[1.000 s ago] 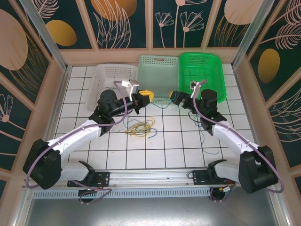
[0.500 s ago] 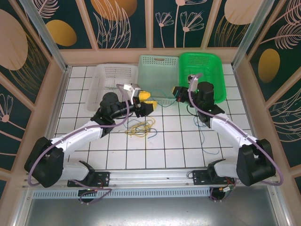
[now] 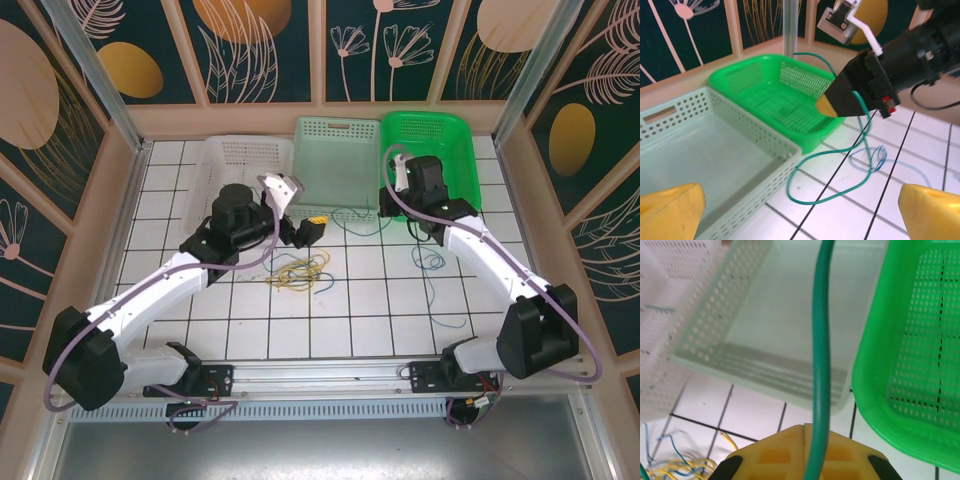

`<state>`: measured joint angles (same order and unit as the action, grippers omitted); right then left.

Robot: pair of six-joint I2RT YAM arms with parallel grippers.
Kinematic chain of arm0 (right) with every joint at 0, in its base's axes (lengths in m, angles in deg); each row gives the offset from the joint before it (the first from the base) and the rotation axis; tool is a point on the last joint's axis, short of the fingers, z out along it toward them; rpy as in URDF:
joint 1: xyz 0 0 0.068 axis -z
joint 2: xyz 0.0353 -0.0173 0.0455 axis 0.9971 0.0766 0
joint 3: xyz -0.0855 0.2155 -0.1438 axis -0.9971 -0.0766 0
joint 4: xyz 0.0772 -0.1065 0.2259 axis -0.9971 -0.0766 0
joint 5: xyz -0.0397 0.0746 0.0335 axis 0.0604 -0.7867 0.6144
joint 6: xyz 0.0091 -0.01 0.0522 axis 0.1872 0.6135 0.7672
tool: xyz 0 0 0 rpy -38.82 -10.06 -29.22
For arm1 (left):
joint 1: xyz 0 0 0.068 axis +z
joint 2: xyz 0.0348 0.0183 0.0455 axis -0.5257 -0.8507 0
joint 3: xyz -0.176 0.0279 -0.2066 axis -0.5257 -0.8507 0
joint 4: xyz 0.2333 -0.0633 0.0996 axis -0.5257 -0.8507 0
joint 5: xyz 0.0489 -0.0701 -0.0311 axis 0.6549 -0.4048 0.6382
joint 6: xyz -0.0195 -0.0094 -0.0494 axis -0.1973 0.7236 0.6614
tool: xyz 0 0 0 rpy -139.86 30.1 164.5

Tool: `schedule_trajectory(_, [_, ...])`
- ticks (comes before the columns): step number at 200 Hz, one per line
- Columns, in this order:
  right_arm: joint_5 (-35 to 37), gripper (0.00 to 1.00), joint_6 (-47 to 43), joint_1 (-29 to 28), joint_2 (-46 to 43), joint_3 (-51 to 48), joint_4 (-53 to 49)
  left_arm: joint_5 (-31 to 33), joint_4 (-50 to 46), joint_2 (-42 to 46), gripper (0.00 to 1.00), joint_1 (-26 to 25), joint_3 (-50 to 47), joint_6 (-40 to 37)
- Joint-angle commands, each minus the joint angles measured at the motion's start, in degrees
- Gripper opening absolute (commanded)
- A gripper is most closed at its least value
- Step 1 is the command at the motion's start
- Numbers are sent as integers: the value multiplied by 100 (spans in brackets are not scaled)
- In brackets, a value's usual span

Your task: Untangle the cables

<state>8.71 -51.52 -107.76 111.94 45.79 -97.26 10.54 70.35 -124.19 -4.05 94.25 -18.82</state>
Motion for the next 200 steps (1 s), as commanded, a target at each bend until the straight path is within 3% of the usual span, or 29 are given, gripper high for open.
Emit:
schedule_trajectory(1, [219, 0, -450, -72, 144, 322, -733, 212, -968, -350, 97, -148, 442, -832])
schedule_trajectory(55, [-97, 0, -683, -149, 308, 594, -1044, 578, -1797, -1448, 94, -916, 1322, -1701])
schedule_trajectory(147, [-601, 0, -817, -236, 307, 658, -1155, 1585, -1156, -1711, 90, -1281, 1358, -2045])
schedule_trajectory(200, [-842, 0, -830, -276, 235, 597, -1057, 1741, -1280, -2040, 84, -1382, 1589, -2178])
